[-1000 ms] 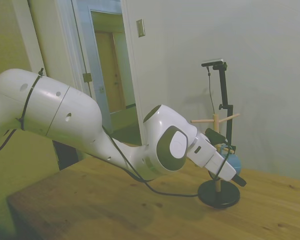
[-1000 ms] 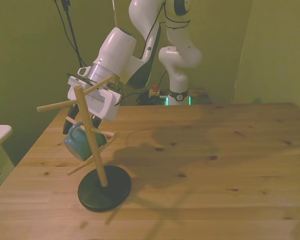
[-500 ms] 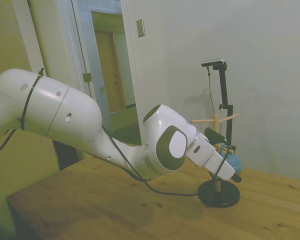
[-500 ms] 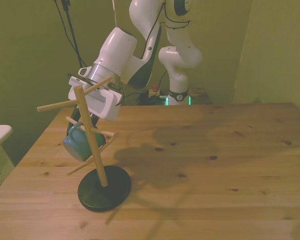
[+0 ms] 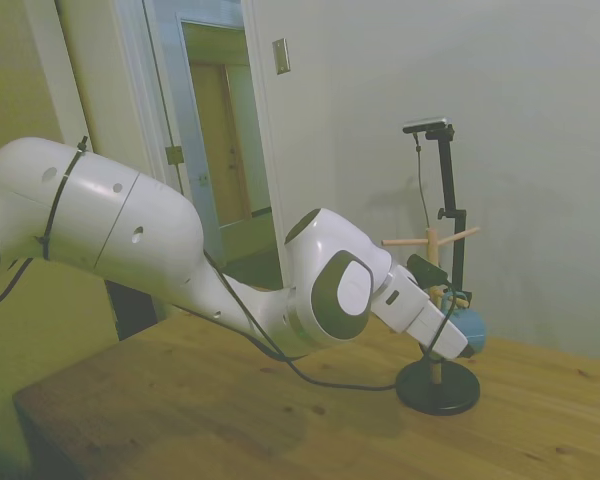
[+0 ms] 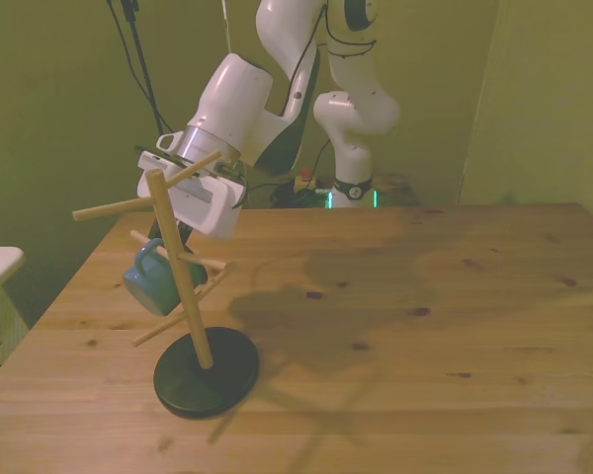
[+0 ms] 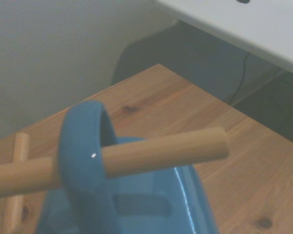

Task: Unload the mug

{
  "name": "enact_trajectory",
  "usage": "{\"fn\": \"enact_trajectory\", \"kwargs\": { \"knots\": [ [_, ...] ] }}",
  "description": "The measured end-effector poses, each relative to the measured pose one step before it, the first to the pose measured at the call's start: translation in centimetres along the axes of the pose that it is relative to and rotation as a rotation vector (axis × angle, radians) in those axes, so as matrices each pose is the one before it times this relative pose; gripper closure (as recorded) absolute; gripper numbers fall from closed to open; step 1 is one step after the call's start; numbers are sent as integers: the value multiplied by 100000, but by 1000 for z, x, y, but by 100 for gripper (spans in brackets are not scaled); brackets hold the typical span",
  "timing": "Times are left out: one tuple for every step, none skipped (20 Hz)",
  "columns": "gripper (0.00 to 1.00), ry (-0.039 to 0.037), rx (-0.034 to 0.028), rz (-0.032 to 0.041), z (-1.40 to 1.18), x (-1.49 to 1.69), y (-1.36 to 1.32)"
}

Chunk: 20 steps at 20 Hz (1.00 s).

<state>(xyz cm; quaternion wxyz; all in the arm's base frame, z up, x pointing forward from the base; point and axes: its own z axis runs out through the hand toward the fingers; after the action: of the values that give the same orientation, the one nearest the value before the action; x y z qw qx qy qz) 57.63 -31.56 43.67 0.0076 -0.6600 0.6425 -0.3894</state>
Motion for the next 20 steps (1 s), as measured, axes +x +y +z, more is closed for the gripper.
{"fn": "enact_trajectory", "kwargs": {
  "knots": [
    [100,-213,84,205,-43,1,-24],
    [100,-42,222,80,-125,51,-78],
    [100,-48,199,109,-138,56,-63],
    [100,-103,129,52,-113,32,-31],
    [100,-66,66,26,-67,36,-7],
    [100,-57,65,-45,-46,19,-11],
    [100,-31,73,-12,-52,6,-19],
    [100,-45,72,19,-66,3,-12],
    [100,-104,83,-6,-102,-36,-8],
    [100,-151,33,-31,-137,-63,31],
    [100,-235,-22,-35,-143,-86,65],
    [100,-250,0,25,-181,-75,66],
    [100,-221,94,97,-196,-43,17],
    [100,-257,155,219,-244,-8,-6],
    [100,-265,103,75,-226,-10,20],
    [100,-225,134,2,-255,11,15],
    [100,-64,199,-21,-259,11,-22],
    [100,13,223,133,-258,71,-33],
    [100,-140,130,337,-233,48,14],
    [100,-174,68,216,-228,21,48]
  ]
}}
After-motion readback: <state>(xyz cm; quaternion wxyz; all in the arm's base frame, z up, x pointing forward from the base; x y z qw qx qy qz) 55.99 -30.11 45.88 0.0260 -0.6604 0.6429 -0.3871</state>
